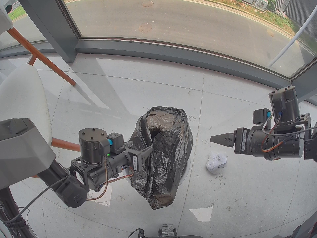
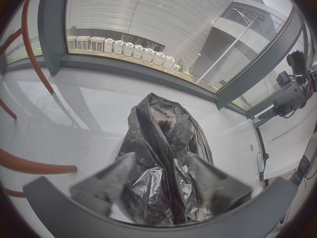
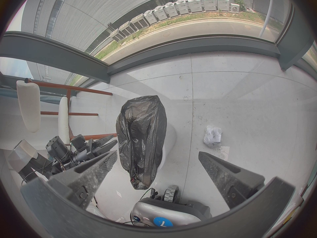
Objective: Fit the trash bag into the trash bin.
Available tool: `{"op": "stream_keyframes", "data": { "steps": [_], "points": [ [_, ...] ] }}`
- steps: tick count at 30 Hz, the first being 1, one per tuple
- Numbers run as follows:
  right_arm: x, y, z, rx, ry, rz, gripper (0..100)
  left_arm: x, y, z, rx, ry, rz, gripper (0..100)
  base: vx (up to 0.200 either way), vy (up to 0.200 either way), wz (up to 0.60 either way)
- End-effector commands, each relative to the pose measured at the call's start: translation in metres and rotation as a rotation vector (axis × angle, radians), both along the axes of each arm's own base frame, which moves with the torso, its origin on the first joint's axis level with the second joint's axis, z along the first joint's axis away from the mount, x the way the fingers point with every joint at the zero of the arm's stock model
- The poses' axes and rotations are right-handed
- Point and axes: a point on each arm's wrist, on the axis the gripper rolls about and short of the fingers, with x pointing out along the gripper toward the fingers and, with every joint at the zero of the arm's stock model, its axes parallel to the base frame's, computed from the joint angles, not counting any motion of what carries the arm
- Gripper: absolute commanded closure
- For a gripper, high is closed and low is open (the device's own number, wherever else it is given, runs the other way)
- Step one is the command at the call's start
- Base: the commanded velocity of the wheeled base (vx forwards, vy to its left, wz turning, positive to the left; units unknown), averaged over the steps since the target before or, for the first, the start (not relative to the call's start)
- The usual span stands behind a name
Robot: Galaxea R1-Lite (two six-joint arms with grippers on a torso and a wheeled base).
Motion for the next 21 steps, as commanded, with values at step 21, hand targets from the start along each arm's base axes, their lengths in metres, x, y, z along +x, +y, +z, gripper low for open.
{"op": "stream_keyframes", "data": {
  "steps": [21],
  "points": [
    [0.001,0.001,-0.002,0.002,0.011,0.007,0,0.042,-0.034,-0.055,0.113,0.096,0.003,0,0.000,0.000,0.00]
  ]
}}
